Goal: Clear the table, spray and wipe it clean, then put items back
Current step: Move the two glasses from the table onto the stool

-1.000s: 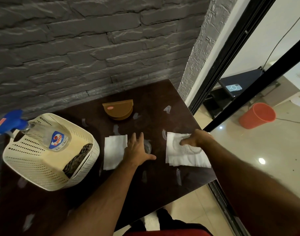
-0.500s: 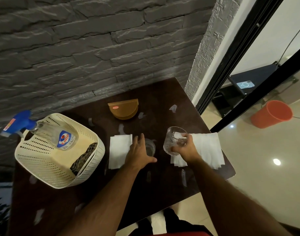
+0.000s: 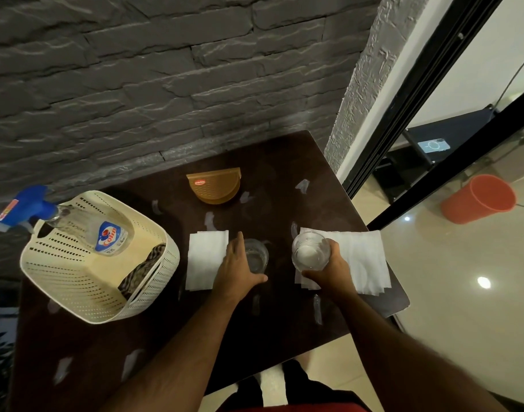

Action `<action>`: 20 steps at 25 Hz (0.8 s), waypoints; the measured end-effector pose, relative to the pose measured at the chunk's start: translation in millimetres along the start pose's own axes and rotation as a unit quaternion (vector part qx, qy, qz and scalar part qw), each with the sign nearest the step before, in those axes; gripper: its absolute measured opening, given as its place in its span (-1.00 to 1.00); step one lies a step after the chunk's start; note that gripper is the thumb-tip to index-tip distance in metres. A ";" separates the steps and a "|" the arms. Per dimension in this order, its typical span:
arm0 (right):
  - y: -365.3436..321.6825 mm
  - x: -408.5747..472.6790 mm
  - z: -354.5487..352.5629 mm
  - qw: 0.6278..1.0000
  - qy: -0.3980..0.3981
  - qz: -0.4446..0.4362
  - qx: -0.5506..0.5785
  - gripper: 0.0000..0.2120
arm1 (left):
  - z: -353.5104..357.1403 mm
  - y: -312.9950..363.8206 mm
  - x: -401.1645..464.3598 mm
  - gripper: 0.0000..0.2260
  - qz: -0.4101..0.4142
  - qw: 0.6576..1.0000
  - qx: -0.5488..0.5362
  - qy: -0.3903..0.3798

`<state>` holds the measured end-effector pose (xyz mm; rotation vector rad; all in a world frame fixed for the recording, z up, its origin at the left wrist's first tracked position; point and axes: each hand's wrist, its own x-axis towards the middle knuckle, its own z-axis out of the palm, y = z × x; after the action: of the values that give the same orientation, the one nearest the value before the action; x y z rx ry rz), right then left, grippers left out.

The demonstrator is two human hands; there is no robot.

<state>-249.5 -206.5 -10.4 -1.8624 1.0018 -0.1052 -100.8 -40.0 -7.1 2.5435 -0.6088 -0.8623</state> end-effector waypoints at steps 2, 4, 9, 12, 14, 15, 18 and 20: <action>0.6 0.9 -6.2 1.000 -0.022 -0.002 -0.009 -0.23 | 5.6 -3.5 -3.8 0.11 -0.018 0.997 -0.074 0.028; -0.6 3.7 -9.9 0.999 -0.035 -0.003 -0.007 -0.08 | 12.5 -5.5 -7.7 0.11 -0.039 0.985 -0.155 0.061; -4.0 10.8 -11.1 0.997 -0.069 -0.009 -0.027 -0.04 | 27.5 -3.7 -15.1 -0.02 -0.064 0.961 -0.238 0.125; -0.4 13.9 -12.6 0.996 -0.062 -0.011 -0.067 -0.17 | 31.7 -2.9 -18.4 -0.18 -0.054 0.957 -0.240 0.157; -1.5 16.8 -15.0 0.991 -0.075 -0.035 -0.103 -0.17 | 32.6 -1.6 -21.8 -0.21 -0.058 0.950 -0.250 0.179; -4.6 17.5 -16.1 0.989 -0.084 -0.053 -0.112 -0.17 | 32.1 -0.9 -24.1 -0.22 -0.062 0.946 -0.257 0.190; -18.7 17.4 -14.2 0.982 -0.095 -0.103 -0.126 -0.16 | 26.3 -1.7 -35.3 -0.22 -0.081 0.929 -0.287 0.218; -32.3 16.3 -7.3 0.976 -0.105 -0.139 -0.133 -0.19 | 23.0 -7.0 -47.2 -0.22 -0.084 0.916 -0.305 0.245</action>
<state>-223.2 -216.9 13.2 -2.2004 0.6281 0.0624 -147.5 -15.0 -5.1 2.1115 0.0442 -0.3449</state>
